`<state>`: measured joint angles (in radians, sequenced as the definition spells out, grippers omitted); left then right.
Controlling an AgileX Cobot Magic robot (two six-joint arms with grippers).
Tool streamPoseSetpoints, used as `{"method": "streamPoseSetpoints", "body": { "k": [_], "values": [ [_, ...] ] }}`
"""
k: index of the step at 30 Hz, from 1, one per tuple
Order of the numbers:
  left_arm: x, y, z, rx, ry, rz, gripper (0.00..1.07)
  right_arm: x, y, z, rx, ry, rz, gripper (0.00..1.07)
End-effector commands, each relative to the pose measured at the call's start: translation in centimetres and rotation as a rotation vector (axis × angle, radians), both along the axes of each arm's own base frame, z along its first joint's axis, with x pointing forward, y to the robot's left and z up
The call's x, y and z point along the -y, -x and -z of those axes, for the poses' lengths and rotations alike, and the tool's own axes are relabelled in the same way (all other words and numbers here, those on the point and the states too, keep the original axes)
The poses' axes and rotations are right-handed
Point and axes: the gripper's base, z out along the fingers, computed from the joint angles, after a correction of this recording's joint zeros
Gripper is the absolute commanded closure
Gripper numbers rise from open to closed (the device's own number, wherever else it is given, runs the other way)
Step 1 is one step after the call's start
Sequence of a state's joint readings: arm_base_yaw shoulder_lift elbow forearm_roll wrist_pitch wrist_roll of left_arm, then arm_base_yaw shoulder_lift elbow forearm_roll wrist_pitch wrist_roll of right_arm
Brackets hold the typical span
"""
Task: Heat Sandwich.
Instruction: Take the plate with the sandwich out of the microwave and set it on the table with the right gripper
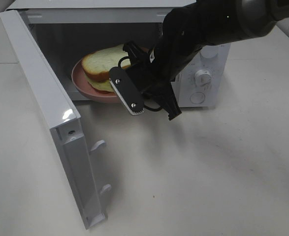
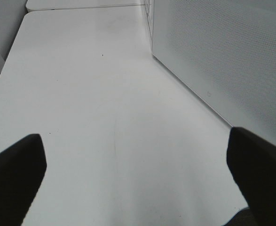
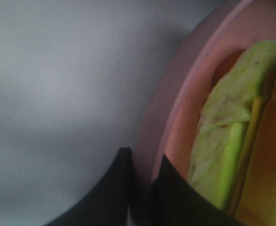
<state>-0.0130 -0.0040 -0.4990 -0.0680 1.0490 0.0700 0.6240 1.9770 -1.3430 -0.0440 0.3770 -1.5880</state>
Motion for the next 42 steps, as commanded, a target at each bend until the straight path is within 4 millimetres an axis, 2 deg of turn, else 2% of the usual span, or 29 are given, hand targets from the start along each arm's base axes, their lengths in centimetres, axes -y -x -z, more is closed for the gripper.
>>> {"method": "streamPoseSetpoints", "body": {
  "k": [1,9,23,42],
  "values": [
    [0.0,0.3,0.0,0.036,0.002,-0.002,0.07,0.5,0.7,-1.2,0.045,-0.035,-0.004,1.07],
    [0.0,0.3,0.0,0.036,0.002,-0.002,0.07,2.0,2.7,-1.6,0.057,-0.041,-0.01,1.07],
    [0.0,0.3,0.0,0.036,0.002,-0.002,0.07,5.8,8.1,-3.1,0.062,-0.042,-0.013,1.07],
    [0.0,0.3,0.0,0.036,0.002,-0.002,0.07,10.3,14.2,-3.5,0.021,-0.03,0.04,1.07]
  ]
}}
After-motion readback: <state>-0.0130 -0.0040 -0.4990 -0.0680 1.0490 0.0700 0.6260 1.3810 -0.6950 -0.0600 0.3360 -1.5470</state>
